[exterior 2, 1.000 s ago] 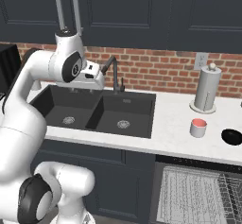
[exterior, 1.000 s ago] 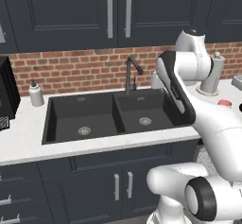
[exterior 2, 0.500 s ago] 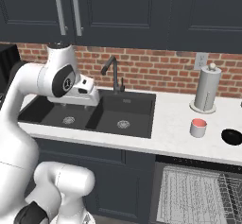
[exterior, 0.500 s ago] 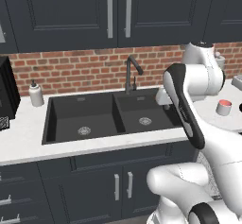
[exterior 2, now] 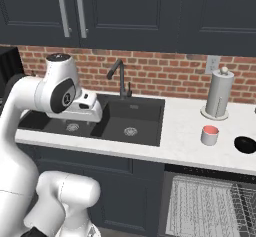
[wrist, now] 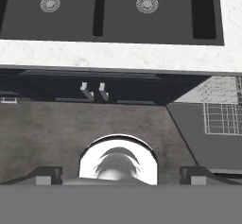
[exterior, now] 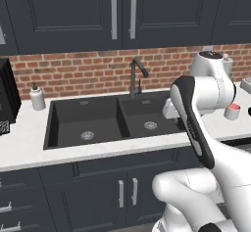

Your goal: Pick up the cup and bowl from the counter, place them in the dishwasher, and close the dishwasher door.

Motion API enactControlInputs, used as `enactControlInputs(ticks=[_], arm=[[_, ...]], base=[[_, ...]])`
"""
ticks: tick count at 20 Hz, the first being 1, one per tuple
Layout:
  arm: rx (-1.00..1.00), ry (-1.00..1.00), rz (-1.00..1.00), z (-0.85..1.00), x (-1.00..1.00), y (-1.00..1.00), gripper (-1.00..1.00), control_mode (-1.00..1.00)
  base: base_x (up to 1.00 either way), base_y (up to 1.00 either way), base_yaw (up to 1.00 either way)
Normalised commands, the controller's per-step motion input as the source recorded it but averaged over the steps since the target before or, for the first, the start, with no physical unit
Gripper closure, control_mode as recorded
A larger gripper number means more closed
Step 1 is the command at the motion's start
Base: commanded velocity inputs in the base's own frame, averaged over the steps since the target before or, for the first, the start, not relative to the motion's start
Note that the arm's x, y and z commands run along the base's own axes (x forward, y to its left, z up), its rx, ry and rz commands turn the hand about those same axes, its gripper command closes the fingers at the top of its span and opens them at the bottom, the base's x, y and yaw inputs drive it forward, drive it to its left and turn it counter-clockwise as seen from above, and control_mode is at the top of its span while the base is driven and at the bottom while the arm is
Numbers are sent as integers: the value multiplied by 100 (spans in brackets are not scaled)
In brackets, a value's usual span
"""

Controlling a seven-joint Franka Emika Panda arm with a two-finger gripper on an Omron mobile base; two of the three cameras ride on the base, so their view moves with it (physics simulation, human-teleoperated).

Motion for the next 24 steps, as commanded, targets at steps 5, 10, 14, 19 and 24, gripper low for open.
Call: enactControlInputs(ticks=[5,10,14,19,24], arm=[[0,0,0,0,0,0,-100,100],[0,0,0,0,0,0,-100,100],[0,0,0,0,0,0,-100,100],[0,0,0,0,0,0,-100,100],[0,0,0,0,0,0,-100,100]], base=[[-1,8,-22],[3,50,-57],[22,44,-62],[25,24,-54],[26,3,-49]])
